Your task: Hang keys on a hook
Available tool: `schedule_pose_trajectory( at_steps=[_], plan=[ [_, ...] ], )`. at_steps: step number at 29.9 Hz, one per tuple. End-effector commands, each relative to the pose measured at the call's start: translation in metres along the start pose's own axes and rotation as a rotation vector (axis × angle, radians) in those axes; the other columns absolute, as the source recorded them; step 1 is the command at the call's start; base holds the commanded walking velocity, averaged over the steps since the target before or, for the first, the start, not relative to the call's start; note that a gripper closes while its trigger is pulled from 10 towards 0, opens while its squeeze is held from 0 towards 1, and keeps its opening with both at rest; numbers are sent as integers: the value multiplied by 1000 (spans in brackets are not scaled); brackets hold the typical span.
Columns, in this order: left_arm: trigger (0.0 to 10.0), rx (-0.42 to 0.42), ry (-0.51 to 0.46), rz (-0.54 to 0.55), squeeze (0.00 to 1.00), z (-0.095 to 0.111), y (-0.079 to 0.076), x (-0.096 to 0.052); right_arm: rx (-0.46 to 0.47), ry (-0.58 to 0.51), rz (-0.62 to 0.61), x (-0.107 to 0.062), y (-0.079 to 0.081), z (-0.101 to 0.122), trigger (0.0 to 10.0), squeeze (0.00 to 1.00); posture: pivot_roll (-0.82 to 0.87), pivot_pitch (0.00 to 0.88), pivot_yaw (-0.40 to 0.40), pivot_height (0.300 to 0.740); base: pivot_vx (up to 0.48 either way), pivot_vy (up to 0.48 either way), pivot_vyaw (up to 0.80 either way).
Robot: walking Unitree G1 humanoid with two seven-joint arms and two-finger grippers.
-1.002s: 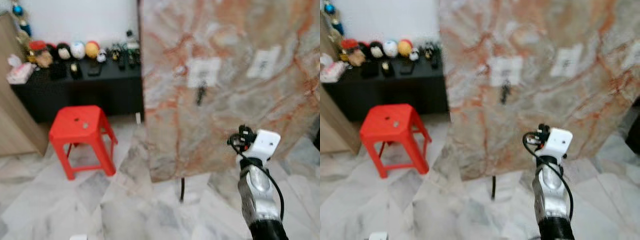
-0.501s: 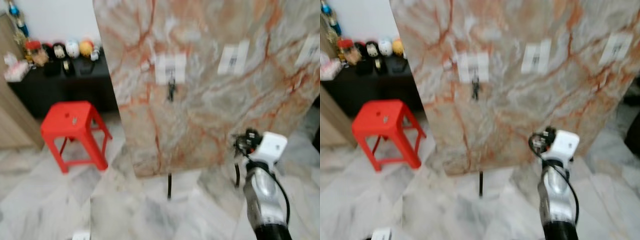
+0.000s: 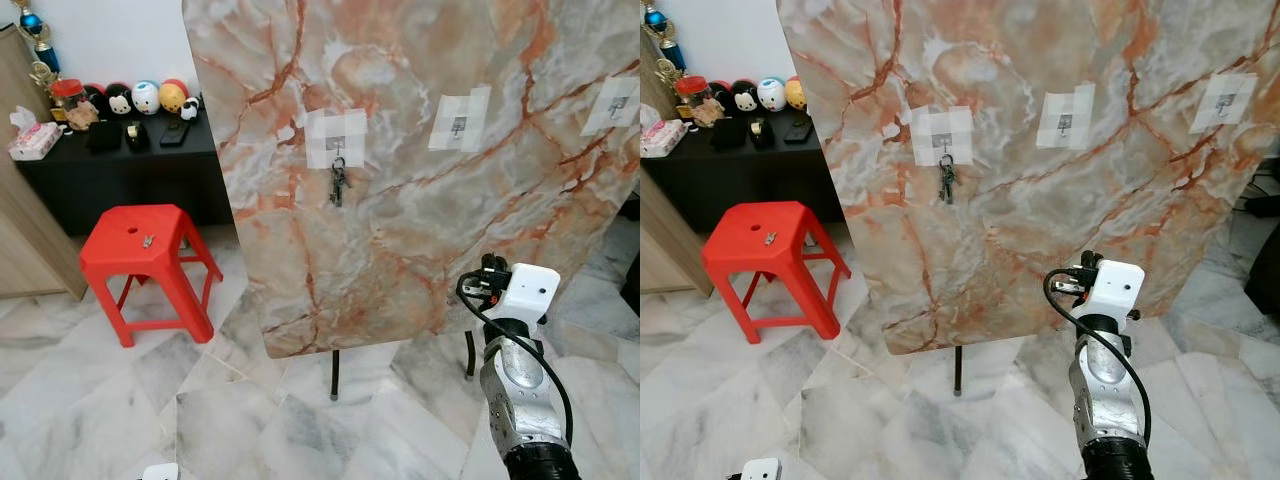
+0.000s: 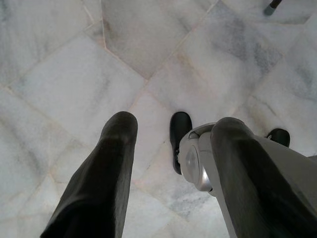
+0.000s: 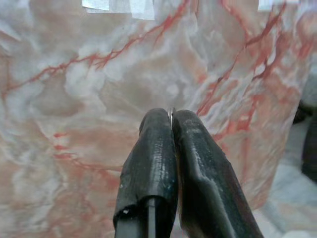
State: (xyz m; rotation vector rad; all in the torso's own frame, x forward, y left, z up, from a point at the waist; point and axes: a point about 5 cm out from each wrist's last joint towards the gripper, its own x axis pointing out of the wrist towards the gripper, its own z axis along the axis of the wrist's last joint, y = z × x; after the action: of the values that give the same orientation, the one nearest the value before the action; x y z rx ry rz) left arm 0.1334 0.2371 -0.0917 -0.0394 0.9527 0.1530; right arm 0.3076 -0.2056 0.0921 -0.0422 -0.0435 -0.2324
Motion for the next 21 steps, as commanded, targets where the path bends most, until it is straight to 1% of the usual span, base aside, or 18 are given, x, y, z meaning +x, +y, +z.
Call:
schedule_pose_trajectory(
  at_steps=[1,3,4,5,13,21],
  plan=[
    [10000,-8,1,16,0,-2,4,-1,-39,-57,0,6,2,13,10000,0,-79,0,2,740,0,0,0],
    [10000,-9,-1,18,0,-2,4,-1,-102,-79,-18,7,1,17,10000,0,-78,0,2,740,0,0,0],
    [10000,-9,-1,18,0,-2,4,-1,-102,-79,-18,7,1,17,10000,0,-78,0,2,740,0,0,0],
    [10000,-10,-3,19,0,-2,4,-1,-121,-83,-27,7,0,18,10000,0,-77,0,-1,740,0,0,0],
    [10000,-10,-5,19,0,-2,3,-1,-140,-87,-45,8,-2,18,10000,0,-78,0,-3,740,0,0,0],
    [10000,-10,-7,21,0,-2,4,-1,-145,-91,-51,9,-1,19,10000,0,-77,0,-3,740,258,0,0]
  ],
)
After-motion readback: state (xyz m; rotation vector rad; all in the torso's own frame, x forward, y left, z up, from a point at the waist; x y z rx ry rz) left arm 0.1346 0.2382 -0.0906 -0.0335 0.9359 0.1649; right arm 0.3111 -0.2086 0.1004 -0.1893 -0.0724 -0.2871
